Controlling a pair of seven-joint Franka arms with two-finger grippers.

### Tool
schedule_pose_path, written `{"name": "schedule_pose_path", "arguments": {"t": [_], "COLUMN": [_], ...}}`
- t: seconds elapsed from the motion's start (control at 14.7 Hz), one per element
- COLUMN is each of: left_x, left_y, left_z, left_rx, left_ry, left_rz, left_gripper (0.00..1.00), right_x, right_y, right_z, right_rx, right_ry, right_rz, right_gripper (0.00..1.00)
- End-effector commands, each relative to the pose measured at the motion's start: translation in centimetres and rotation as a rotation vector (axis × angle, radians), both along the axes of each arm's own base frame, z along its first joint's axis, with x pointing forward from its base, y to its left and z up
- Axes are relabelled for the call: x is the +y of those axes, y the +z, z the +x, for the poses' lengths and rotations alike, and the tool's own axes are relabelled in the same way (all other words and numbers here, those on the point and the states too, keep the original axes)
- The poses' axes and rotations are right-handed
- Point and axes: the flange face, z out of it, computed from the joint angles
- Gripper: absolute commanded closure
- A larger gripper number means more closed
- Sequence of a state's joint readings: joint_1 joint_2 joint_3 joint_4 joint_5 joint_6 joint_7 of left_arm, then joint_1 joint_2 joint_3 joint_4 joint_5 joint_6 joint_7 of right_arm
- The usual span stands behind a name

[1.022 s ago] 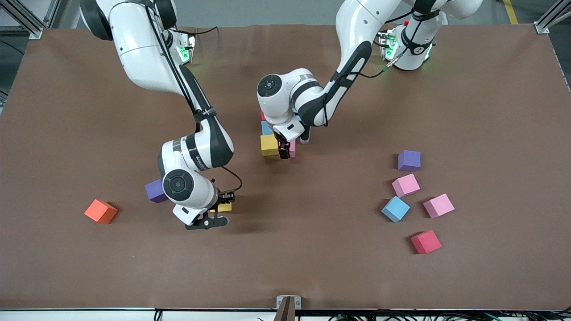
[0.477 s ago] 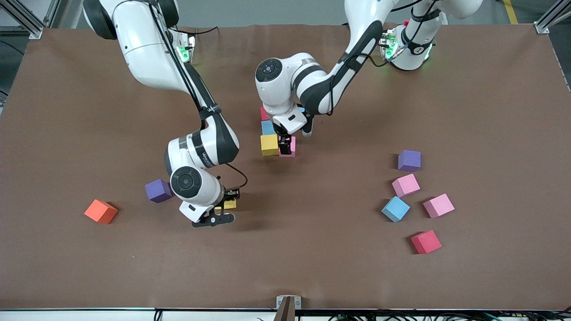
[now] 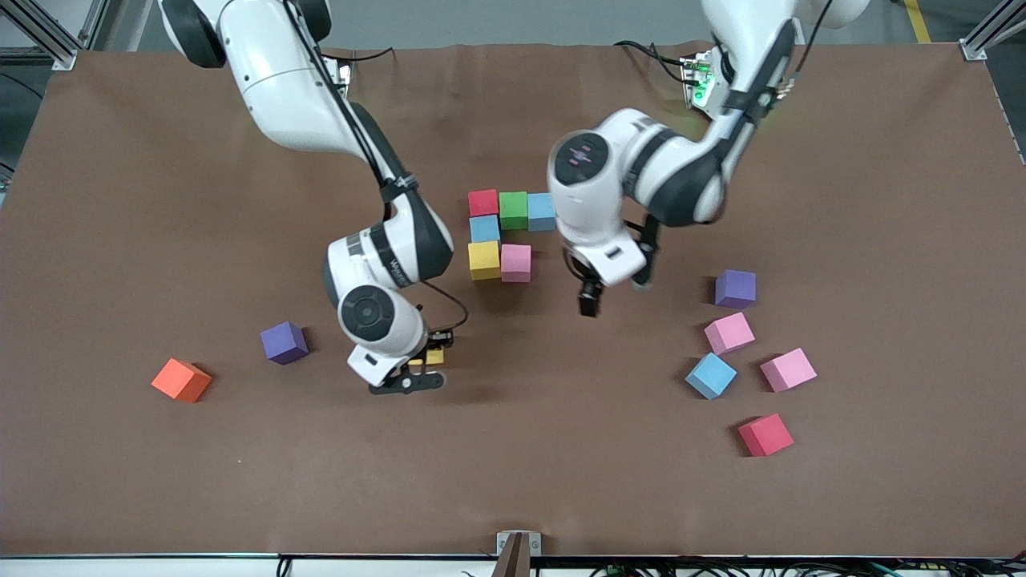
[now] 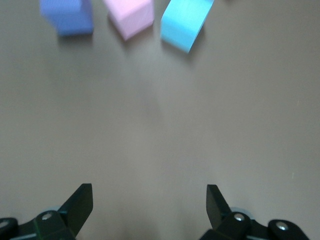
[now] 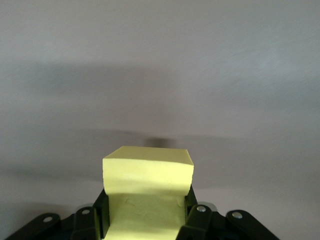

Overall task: Arrange 11 blocks into digit 3
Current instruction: 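Grasp the cyan cube with the left gripper while the right gripper carries yellow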

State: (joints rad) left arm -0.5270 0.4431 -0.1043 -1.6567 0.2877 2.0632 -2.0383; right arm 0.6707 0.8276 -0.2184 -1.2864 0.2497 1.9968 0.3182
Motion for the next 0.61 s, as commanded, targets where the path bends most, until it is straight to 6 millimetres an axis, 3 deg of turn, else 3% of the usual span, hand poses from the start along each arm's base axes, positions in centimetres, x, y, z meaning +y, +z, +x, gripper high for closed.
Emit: {"name": "schedule_pose_path", "arguments": {"t": [0.0,0.27,0.55], "left_x": [5.0,12.2,19.0], "left_y": [0.2,-0.8,-3.2], "left_z": [2.9,7.6,11.2], "left_rx": [0.022,0.073,0.164], "left_ry": [-0.094,-0.218,-0.438], "left_rz": [0.011,0.026,-0.018], "left_gripper": [0.00,0.00,0.00], "right_x": [2.4,4.2,5.3], "right_y": [-0.5,-1.2,-2.5], "right_z": [-2.2,-3.2,-4.5], "right_rx": [0.029,0.002,-0.028], "right_ry": [-0.061,-0.122,-0.128], "right_rz": [0.007,0.039,0.045], "right_gripper": [0.68,0.69,0.69]}}
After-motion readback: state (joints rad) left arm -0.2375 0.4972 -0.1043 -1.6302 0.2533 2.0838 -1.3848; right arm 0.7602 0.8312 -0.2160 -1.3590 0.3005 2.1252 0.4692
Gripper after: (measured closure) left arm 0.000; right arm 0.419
